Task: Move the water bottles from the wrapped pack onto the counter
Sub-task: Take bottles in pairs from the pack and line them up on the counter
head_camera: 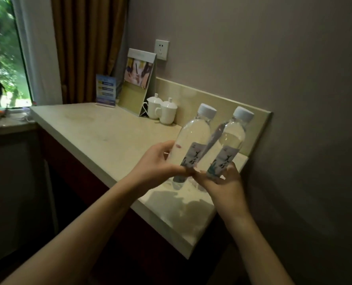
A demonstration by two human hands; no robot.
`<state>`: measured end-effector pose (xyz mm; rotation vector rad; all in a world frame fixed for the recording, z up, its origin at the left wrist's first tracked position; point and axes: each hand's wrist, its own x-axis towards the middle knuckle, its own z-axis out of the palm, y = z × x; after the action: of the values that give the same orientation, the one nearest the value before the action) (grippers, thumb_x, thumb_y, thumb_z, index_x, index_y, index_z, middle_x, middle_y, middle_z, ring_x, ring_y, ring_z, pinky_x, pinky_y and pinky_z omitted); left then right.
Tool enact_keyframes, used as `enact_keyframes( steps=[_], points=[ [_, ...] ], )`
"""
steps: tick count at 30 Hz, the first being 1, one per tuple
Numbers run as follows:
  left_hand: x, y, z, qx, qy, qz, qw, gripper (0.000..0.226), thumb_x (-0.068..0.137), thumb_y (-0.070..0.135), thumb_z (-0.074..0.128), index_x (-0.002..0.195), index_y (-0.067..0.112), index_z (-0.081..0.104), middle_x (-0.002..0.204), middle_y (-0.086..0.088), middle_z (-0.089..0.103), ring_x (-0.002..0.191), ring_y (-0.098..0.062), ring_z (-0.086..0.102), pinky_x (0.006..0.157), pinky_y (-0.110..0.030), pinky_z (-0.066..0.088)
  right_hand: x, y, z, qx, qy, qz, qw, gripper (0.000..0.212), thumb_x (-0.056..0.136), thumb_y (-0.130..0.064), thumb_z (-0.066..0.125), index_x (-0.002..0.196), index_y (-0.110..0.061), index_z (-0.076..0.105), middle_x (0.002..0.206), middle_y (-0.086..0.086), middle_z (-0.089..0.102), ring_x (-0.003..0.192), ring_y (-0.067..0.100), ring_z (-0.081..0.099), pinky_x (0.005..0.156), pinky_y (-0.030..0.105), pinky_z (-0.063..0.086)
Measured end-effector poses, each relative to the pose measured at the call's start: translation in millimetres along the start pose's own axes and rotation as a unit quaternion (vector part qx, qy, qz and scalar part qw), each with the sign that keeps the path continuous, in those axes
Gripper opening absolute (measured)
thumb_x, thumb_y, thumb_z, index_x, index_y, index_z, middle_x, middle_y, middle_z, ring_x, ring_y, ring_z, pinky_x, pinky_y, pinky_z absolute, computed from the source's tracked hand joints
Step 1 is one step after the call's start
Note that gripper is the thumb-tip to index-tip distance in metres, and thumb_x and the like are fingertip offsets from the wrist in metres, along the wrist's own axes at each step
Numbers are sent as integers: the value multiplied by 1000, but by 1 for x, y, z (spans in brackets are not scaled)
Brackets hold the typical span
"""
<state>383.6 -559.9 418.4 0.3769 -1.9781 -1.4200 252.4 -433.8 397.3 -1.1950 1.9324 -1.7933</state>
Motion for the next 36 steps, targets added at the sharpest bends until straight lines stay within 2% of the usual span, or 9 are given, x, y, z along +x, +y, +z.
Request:
enact_keyframes(
  steps=[6, 8, 11, 16, 23, 26, 29, 32, 36],
  points=[
    [39, -25, -17, -14, 27, -11, 999, 36, 72, 13, 83, 102, 26, 68, 89, 11, 74, 84, -2, 70, 63, -13, 54, 46, 14, 16, -108, 12, 23, 994, 51, 63, -41, 84, 100, -32, 51, 95, -10, 67, 88, 10, 67, 79, 42, 59],
    [55, -34, -20, -27, 15, -26, 999, 38, 74, 9, 80, 107, 21, 67, 94, 6, 75, 88, -6, 72, 67, -17, 56, 60, 19, 18, -135, 9, 24, 991, 49, 64, -40, 84, 96, -36, 47, 92, -14, 63, 87, 9, 65, 79, 40, 59],
    [83, -44, -22, -19, 3, -36, 999, 41, 75, 7, 78, 112, 21, 65, 103, 1, 74, 96, -13, 71, 72, -24, 58, 83, 25, 19, -154, 12, 35, 987, 50, 65, -40, 83, 97, -31, 47, 93, -11, 63, 90, 14, 66, 79, 39, 59],
    [120, -61, -25, -18, -7, -36, 999, 47, 76, 3, 76, 116, 22, 62, 106, 1, 73, 97, -12, 71, 75, -25, 60, 118, 39, 25, -206, 28, 58, 976, 56, 64, -51, 79, 103, -23, 49, 101, -2, 65, 93, 21, 65, 77, 39, 57],
    [167, -91, -29, -12, 14, -61, 998, 55, 69, 4, 82, 110, 28, 54, 106, -2, 71, 95, -14, 71, 73, -27, 60, 158, 58, 36, -250, 44, 88, 963, 54, 66, -50, 78, 99, -22, 44, 105, 0, 65, 94, 24, 64, 72, 33, 51],
    [188, -102, -35, -11, -3, -61, 998, 59, 70, 4, 81, 117, 25, 52, 106, 0, 70, 96, -14, 71, 76, -31, 60, 176, 63, 45, -273, 55, 102, 955, 55, 68, -49, 78, 99, -22, 42, 108, 2, 65, 96, 25, 64, 71, 32, 48],
    [210, -114, -42, 18, -12, -52, 998, 63, 70, 7, 82, 121, 29, 52, 105, 6, 65, 93, -10, 69, 70, -25, 59, 195, 69, 54, -290, 76, 112, 947, 55, 68, -49, 78, 99, -22, 42, 110, 3, 66, 98, 27, 65, 74, 34, 51],
    [230, -131, -51, 39, -32, -52, 997, 63, 71, 10, 83, 124, 28, 54, 105, 2, 64, 93, -13, 69, 73, -29, 60, 212, 75, 68, -312, 94, 130, 936, 54, 70, -50, 77, 99, -22, 40, 112, 3, 65, 100, 27, 64, 79, 38, 53],
    [257, -147, -69, 73, -58, -21, 995, 55, 73, 19, 82, 118, 33, 54, 99, 11, 65, 87, -4, 66, 58, -14, 54, 237, 84, 87, -341, 119, 146, 921, 54, 70, -51, 76, 98, -22, 40, 111, 3, 65, 99, 27, 65, 73, 35, 51]
  ],
)
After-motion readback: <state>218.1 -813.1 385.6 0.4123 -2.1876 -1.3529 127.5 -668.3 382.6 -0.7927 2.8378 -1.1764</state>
